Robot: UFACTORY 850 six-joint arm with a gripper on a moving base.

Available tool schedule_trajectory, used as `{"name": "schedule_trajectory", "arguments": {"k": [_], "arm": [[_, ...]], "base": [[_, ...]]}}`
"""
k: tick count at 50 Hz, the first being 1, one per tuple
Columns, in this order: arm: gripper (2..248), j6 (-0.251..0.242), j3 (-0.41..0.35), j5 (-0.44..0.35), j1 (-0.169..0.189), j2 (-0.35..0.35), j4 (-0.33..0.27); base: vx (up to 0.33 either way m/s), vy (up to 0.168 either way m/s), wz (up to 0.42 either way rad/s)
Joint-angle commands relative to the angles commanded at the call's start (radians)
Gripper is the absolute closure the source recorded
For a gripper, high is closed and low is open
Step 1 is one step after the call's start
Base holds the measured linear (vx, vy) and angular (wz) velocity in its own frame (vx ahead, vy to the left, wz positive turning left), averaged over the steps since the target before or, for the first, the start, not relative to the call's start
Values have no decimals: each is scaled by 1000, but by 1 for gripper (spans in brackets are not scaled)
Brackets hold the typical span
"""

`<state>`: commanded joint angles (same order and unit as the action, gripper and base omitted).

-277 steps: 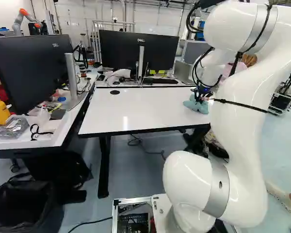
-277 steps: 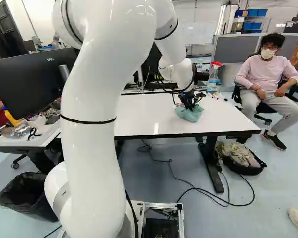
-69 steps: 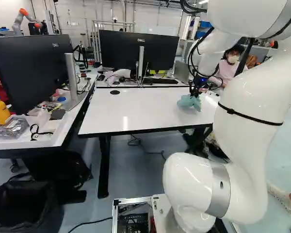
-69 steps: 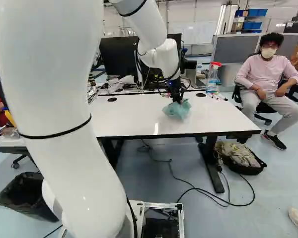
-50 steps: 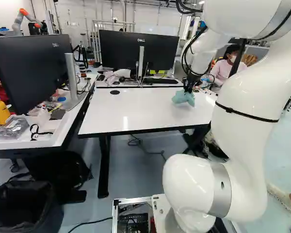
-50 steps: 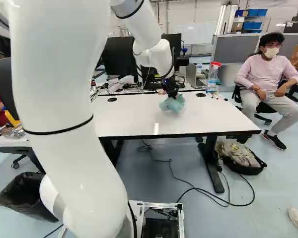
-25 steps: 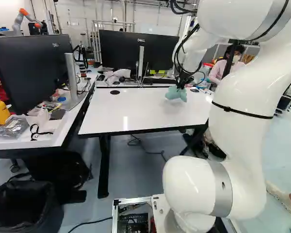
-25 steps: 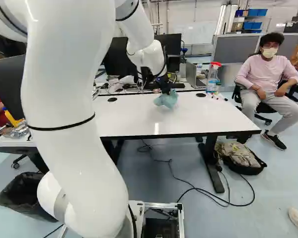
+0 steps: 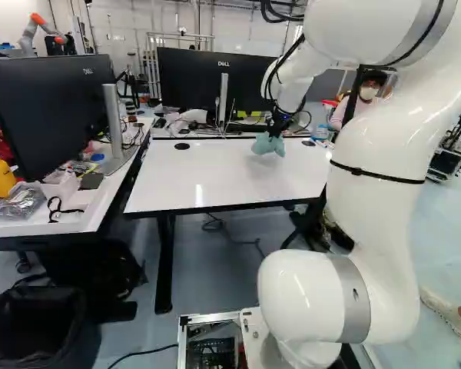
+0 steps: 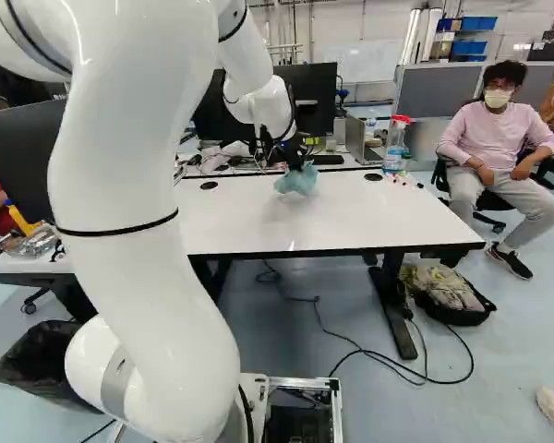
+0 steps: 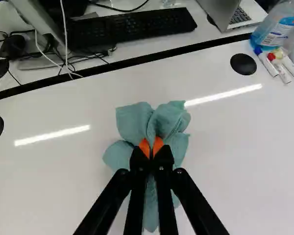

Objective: Clean the table with the green towel

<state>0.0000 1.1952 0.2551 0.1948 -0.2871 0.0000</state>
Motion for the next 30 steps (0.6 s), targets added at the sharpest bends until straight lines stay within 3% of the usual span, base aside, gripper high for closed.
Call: {"name": "schedule_trajectory", "arguments": {"k": [30], "arm": [[221, 0, 101, -6, -82, -84, 0]], "base": [[0, 0, 0]]}}
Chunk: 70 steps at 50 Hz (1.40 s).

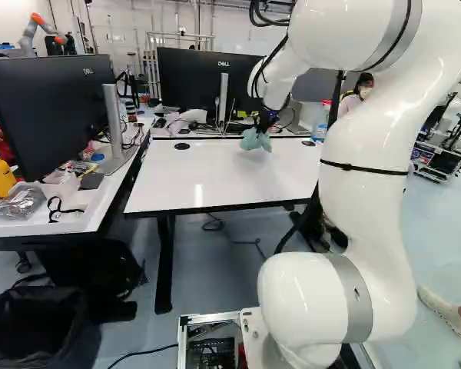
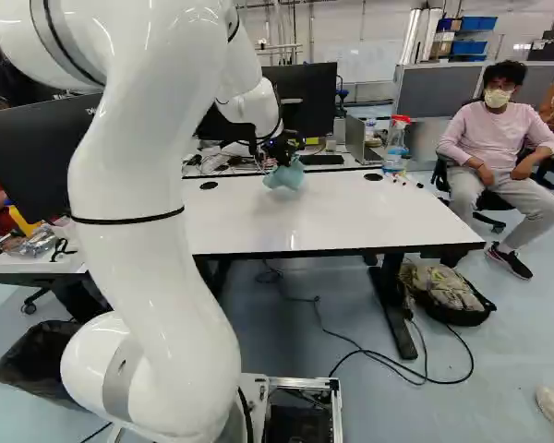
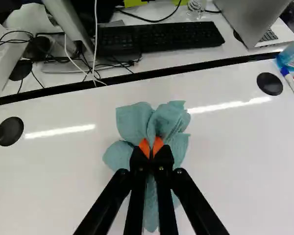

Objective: Clean the table with the green towel

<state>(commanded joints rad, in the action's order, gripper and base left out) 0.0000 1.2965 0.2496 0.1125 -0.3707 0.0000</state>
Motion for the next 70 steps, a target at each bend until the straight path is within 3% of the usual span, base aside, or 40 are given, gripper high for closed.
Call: {"name": "schedule_trajectory", "arguments": {"k": [13, 37, 38, 42, 43, 48, 49, 53, 54, 58, 59, 63, 64, 70], "arm": [[221, 0, 23, 0, -26, -18, 0], [212, 0, 23, 0, -27, -18, 0], [180, 0, 23, 0, -27, -18, 0], [180, 0, 23, 0, -27, -18, 0], [145, 0, 23, 0, -27, -18, 0], [145, 0, 23, 0, -27, -18, 0], [110, 0, 23, 0, -27, -18, 0], [110, 0, 23, 0, -27, -18, 0], [73, 0, 23, 0, -27, -18, 0], [73, 0, 23, 0, -27, -18, 0], [35, 0, 23, 0, -27, -18, 0], [35, 0, 23, 0, -27, -18, 0], [4, 0, 23, 0, -27, -18, 0], [3, 0, 23, 0, -27, -18, 0]], "base": [[0, 0, 0], [0, 0, 0], [0, 0, 0], [0, 0, 0], [0, 0, 0], [0, 0, 0], [0, 0, 0], [0, 0, 0], [0, 0, 0], [0, 0, 0], [0, 0, 0], [0, 0, 0], [0, 0, 0], [0, 0, 0]]}}
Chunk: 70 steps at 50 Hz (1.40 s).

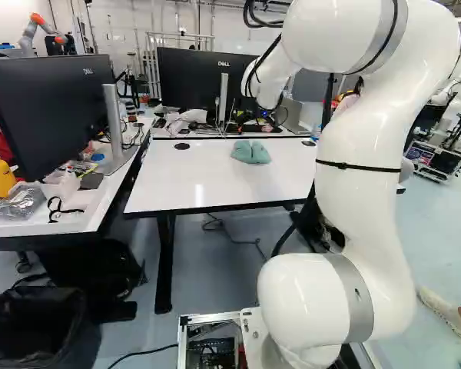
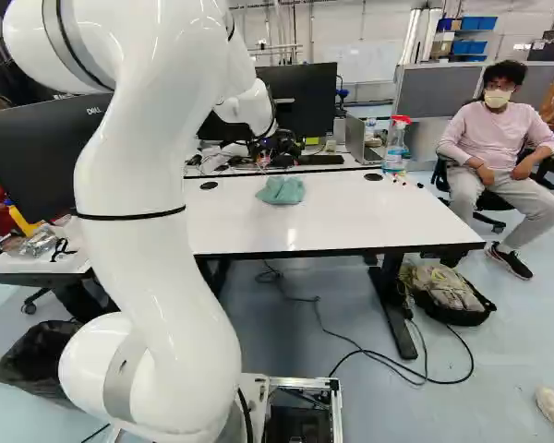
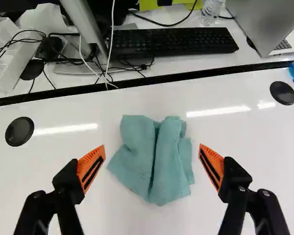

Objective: Clean the table with the green towel

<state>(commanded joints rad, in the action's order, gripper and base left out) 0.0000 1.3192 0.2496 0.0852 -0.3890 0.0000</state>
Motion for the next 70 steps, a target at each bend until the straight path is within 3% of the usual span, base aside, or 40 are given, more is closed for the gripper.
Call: {"name": "schedule_trajectory", "arguments": {"k": [36, 70], "arm": [[3, 0, -43, -39, -3, 23, 0], [3, 0, -215, -196, -15, 116, 0]], "base": [[0, 0, 0], [0, 0, 0]]}}
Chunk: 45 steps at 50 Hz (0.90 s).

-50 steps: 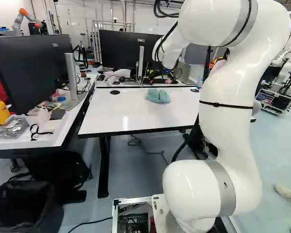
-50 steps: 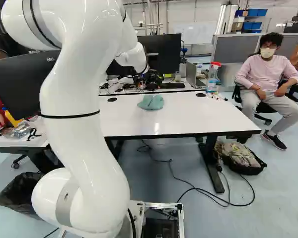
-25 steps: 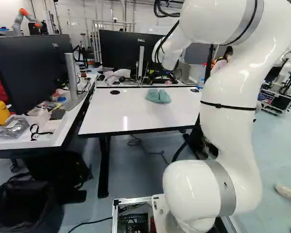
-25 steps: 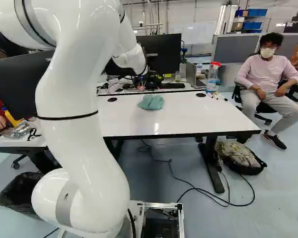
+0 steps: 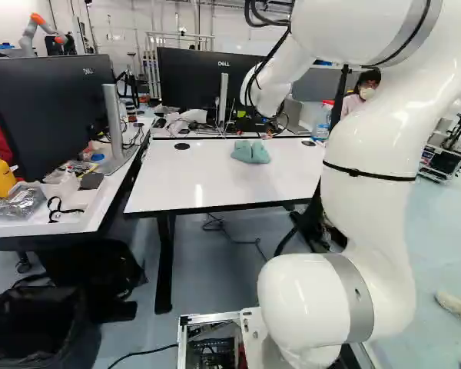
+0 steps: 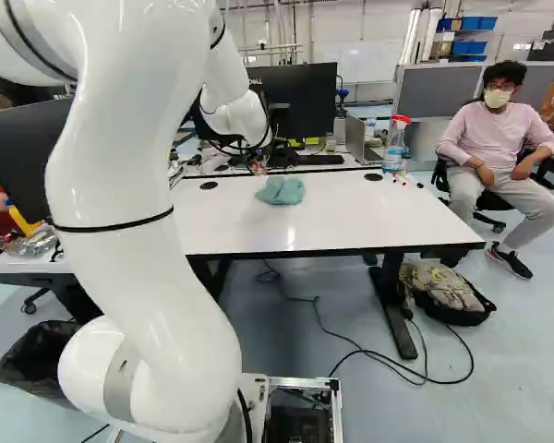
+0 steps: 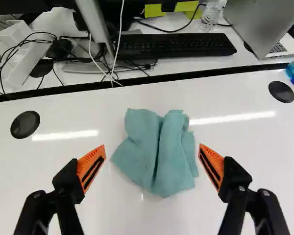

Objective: Clean the table with the green towel

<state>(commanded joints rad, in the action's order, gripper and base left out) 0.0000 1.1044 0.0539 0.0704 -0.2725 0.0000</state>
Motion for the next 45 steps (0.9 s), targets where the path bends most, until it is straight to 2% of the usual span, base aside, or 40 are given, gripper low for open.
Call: {"name": "schedule_trajectory", "arguments": {"k": [23, 45], "arm": [[3, 0, -189, -172, -13, 102, 0], [3, 0, -427, -389, -30, 231, 0]], "base": [[0, 0, 0], [0, 0, 0]]}}
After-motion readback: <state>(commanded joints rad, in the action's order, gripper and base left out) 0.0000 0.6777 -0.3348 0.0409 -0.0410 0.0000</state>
